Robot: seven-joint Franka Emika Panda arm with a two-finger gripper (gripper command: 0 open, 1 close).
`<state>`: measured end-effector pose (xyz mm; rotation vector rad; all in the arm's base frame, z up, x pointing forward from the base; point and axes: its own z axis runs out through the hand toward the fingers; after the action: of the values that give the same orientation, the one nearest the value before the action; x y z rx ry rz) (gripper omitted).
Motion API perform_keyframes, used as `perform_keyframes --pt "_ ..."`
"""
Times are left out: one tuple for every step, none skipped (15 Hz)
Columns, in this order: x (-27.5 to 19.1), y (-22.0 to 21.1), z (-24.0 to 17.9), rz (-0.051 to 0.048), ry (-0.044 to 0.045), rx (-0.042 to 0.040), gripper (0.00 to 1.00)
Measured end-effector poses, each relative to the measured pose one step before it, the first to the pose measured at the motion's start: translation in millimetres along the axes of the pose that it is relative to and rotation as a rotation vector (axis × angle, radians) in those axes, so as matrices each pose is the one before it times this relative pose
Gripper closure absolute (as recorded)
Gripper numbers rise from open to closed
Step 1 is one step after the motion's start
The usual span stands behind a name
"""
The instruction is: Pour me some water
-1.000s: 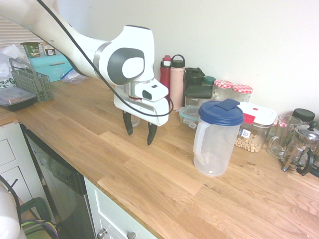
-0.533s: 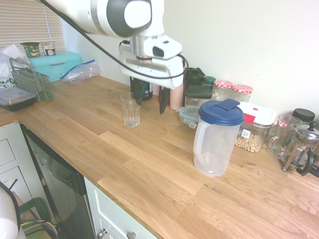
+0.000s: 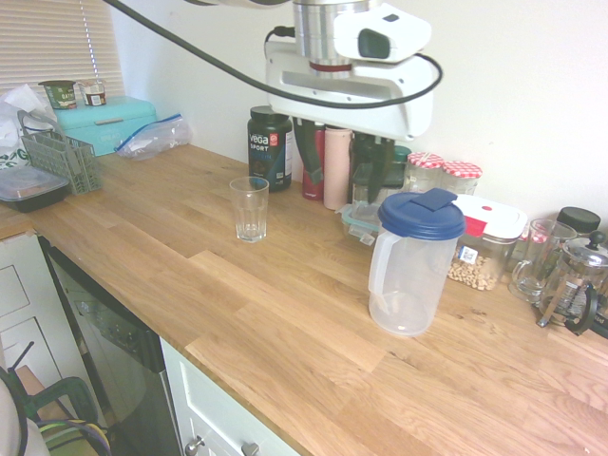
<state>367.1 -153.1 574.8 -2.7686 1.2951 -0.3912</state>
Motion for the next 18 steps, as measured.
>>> perform_keyframes --pt "5.41 6.67 3.53 0.01739 0.01317 0.00484 0.00" --pt "4.13 5.08 6.14 0.01473 0.01823 0.00728 0.00" --pt "2.12 5.02 9.30 0.01276 0.01486 0.00541 0.00" --pt "0.17 4.87 12.00 0.00974 0.00730 0.00296 0.00" --pt "-2.00 4.60 12.44 0.00633 -0.00238 -0.00063 0.00" --pt "-1.89 4.29 11.67 0.00323 -0.00379 -0.00114 0.00" --pt "-1.94 3.30 11.03 -0.00247 -0.00351 0.00124 0.00" --pt "-2.75 2.18 11.82 -0.00910 -0.00791 0.00481 1.00" --pt "-1.34 0.26 10.93 -0.01401 -0.00514 0.00659 1.00" --pt "0.95 -1.79 9.78 -0.01055 0.00222 0.00603 1.00" --pt "2.57 -2.10 9.37 -0.00904 0.00405 0.00251 1.00" --pt "3.31 -2.33 9.46 -0.00522 0.00298 0.00069 1.00" --pt "3.39 -2.35 7.07 -0.00444 0.00032 -0.00128 1.00" --pt "3.51 -2.84 3.91 -0.00665 0.00089 -0.00155 1.00" --pt "2.89 -2.85 0.96 -0.00807 0.00288 0.00059 1.00" --pt "2.44 -2.61 -2.09 -0.00655 0.00550 0.00303 1.00" --pt "1.69 -2.69 -2.90 -0.00429 0.00589 0.00462 1.00" --pt "0.72 -1.59 -1.45 -0.00218 0.00275 0.00268 1.00"
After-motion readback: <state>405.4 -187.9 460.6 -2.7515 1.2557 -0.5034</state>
